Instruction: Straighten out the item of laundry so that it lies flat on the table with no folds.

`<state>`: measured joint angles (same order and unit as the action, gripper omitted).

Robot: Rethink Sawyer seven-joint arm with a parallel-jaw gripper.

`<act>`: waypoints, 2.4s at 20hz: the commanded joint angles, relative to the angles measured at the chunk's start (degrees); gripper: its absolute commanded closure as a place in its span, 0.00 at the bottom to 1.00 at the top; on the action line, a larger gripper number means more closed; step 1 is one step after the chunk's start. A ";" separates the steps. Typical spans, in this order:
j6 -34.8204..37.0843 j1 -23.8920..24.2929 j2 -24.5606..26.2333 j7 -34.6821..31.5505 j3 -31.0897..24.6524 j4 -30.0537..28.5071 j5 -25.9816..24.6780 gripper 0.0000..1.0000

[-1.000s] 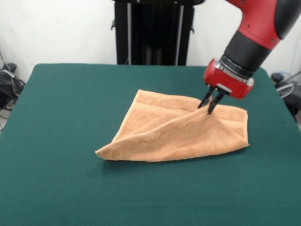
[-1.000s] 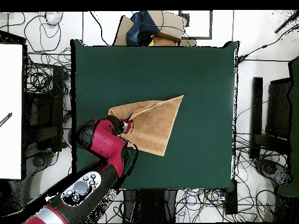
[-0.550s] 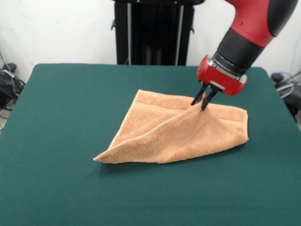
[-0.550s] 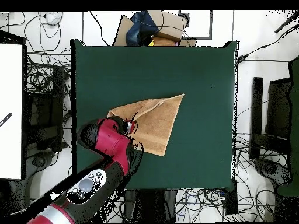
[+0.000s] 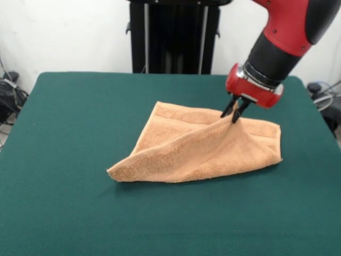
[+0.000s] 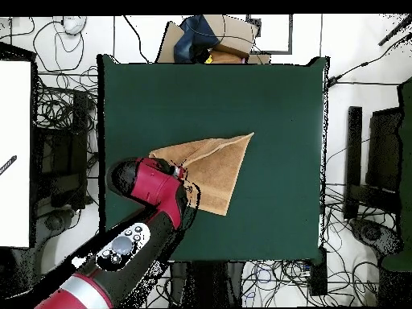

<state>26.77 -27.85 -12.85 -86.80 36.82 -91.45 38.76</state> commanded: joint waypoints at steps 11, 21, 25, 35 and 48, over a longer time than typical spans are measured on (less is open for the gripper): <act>25.25 4.87 2.64 -14.39 0.06 15.22 -7.66 1.00; 37.67 7.47 7.71 -18.90 3.17 27.23 -10.47 1.00; 37.65 7.48 8.05 -19.72 3.59 27.92 -10.16 1.00; 30.78 7.75 10.24 -25.53 5.66 30.88 -6.93 1.00; 37.89 11.80 19.28 -34.16 9.49 45.36 -7.84 1.00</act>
<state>59.86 -18.18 1.75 -101.82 47.35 -52.01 30.67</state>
